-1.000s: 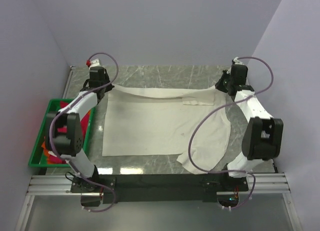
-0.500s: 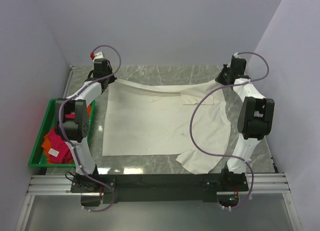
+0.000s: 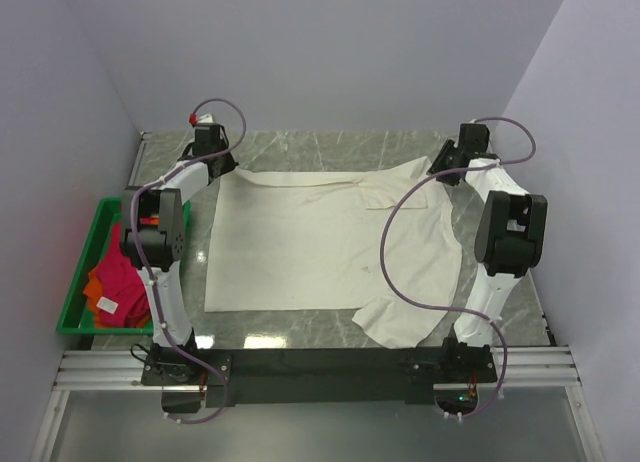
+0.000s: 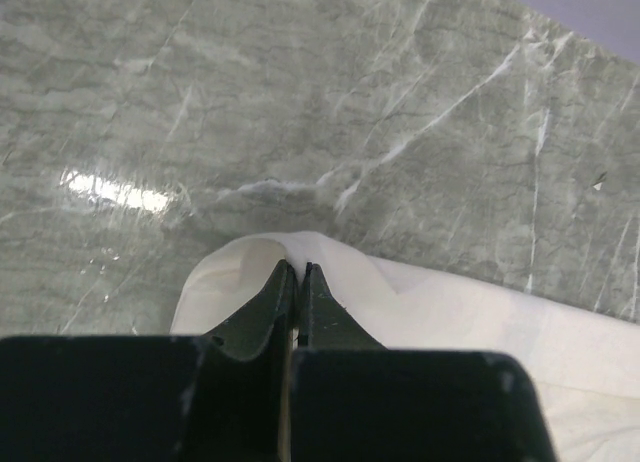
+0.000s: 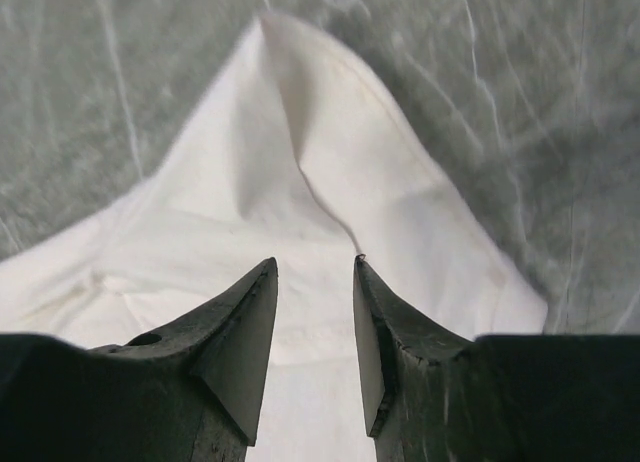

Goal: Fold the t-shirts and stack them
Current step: Fold the tshirt

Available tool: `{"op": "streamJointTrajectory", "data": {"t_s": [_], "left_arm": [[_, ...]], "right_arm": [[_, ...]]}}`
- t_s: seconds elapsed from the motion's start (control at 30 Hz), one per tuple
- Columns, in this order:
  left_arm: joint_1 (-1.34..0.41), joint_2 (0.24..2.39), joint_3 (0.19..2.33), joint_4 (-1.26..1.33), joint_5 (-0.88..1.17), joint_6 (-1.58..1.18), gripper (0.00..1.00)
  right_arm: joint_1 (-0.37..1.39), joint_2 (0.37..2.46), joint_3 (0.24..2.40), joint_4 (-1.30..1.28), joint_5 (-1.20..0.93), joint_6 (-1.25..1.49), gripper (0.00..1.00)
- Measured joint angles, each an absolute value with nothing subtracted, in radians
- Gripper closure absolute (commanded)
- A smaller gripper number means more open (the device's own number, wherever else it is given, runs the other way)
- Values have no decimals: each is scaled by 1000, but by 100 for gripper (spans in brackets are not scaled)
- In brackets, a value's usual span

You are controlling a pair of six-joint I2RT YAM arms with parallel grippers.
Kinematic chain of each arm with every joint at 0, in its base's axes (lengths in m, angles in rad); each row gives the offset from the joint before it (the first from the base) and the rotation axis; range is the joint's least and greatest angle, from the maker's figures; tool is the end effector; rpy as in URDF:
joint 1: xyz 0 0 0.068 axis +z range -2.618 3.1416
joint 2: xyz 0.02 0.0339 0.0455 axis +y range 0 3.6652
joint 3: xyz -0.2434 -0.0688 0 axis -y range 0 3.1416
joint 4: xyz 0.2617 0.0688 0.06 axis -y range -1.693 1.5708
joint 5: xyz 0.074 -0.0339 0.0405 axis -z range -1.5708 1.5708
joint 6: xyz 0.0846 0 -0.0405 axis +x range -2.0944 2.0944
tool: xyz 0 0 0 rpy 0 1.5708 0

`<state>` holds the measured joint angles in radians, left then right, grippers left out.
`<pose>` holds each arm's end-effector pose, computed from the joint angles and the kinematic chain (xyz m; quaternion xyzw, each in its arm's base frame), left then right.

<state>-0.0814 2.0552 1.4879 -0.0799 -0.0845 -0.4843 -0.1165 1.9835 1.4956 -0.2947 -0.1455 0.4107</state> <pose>0.5115 -0.0346 0.1434 -0.1974 0.8726 -0.0879 0.4380 0.4869 -0.0446 0.1556 0.2130 0.8964 0.1225 0.3690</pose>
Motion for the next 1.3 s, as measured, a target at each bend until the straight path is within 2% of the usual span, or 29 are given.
{"op": "streamJointTrajectory", "data": {"t_s": [0.33, 0.63, 0.97, 1.23, 1.3], "left_arm": [[-81, 2078, 1521, -88, -64, -492, 99], [-78, 2085, 1521, -89, -59, -496, 99], [-74, 2091, 1521, -91, -55, -509, 99], [-73, 2091, 1521, -90, -49, -517, 99], [-72, 2091, 1521, -90, -49, -518, 99]], "right_arm": [[-117, 1983, 1412, -413, -155, 453, 56], [-113, 1983, 1380, -418, -164, 458, 57], [-103, 1988, 1368, -415, -179, 471, 62], [-99, 2003, 1368, -412, -185, 479, 75], [-99, 2003, 1368, -412, -184, 479, 87]]}}
